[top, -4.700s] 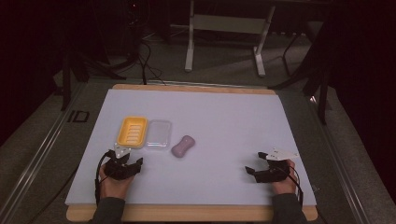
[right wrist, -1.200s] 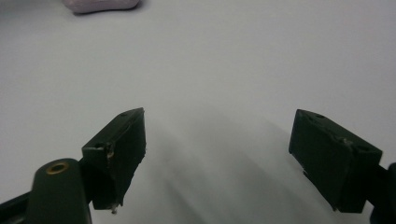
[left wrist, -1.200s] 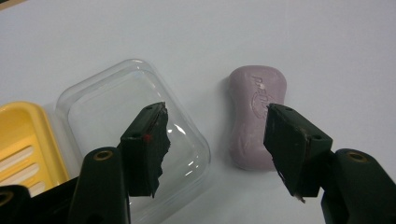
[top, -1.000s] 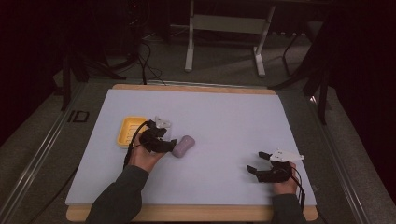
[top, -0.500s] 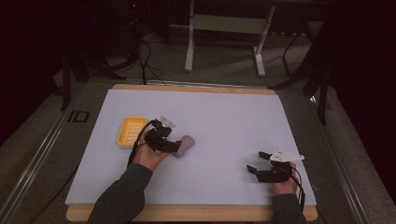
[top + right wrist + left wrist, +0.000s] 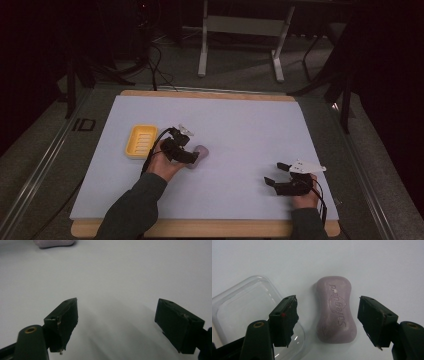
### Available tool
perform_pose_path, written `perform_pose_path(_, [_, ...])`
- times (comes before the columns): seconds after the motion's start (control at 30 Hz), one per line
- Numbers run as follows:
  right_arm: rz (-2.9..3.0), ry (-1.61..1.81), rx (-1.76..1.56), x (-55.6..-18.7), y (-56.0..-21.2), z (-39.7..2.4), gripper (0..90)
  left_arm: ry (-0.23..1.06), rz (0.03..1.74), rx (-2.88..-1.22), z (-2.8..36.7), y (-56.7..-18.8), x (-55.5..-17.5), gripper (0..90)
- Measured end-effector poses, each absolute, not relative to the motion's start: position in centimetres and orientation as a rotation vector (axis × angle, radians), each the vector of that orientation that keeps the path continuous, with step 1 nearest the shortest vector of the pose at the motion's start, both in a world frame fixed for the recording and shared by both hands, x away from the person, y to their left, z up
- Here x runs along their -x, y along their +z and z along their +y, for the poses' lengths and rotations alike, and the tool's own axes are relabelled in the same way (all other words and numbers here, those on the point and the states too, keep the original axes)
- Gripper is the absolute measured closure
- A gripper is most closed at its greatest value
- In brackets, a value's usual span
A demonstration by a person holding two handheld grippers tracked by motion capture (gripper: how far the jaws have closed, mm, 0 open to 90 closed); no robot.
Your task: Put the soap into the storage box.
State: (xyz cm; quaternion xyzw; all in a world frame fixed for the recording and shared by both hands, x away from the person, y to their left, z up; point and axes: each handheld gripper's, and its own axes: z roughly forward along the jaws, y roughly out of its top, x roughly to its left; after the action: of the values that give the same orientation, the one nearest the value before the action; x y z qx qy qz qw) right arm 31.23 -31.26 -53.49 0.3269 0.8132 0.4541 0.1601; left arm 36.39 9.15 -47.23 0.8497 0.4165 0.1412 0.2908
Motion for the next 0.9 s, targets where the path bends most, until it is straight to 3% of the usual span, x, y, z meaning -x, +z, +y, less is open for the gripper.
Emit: perform_pose_path(0.9, [2.322, 1.300, -0.929, -31.2, -53.5, -31.3, 18.3, 0.301, 1.131, -2.386, 7.0, -48.5, -38.4, 29.4])
